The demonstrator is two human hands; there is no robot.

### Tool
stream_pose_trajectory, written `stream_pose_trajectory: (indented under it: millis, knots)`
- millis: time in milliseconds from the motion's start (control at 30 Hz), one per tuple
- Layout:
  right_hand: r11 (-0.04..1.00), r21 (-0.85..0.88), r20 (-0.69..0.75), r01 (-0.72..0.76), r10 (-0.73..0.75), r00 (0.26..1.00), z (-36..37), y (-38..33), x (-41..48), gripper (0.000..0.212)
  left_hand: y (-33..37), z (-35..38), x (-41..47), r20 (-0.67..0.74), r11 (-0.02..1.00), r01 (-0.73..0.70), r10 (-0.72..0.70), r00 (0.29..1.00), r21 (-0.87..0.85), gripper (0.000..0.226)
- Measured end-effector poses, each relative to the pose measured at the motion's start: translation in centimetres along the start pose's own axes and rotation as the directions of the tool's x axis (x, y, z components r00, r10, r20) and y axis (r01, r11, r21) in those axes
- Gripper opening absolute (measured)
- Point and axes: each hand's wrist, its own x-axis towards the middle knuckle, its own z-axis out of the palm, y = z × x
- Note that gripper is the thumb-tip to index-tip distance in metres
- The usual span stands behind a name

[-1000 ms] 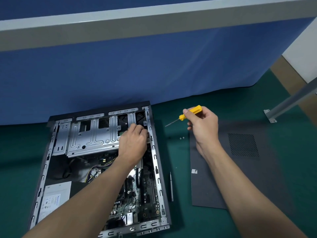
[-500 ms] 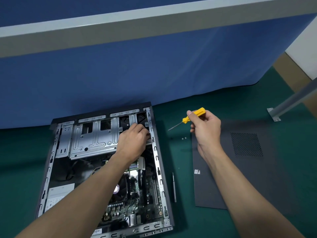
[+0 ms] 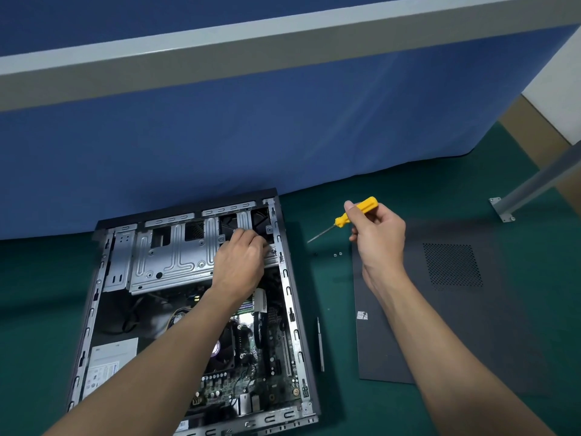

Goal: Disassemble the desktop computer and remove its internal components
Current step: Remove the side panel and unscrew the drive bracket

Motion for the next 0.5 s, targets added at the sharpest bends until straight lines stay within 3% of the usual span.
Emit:
stream_pose_trajectory:
  millis: [133,300,500]
  knots:
    - [1.0,-0.01,-0.001,0.006,-0.006,1.0,-0.01,0.03,0.05,0.029,0.1,-0.14,-0.13,-0.042,0.994,0.063,-0.067,0.997,-0.085,0.015]
    - [1.0,-0.002,-0.014,-0.015,0.015,1.0,-0.21,0.24,0.0,0.029,0.16,-0.26,-0.48,-0.088,0.987,-0.062,0.049,0.995,-0.15,0.011]
    - [1.0,-0.004,-0.02,-0.012,0.012,1.0,-0.07,0.39,-0.03,0.032,0.42,0.17,-0.37,-0.113,0.985,-0.056,0.038,0.993,-0.161,0.003]
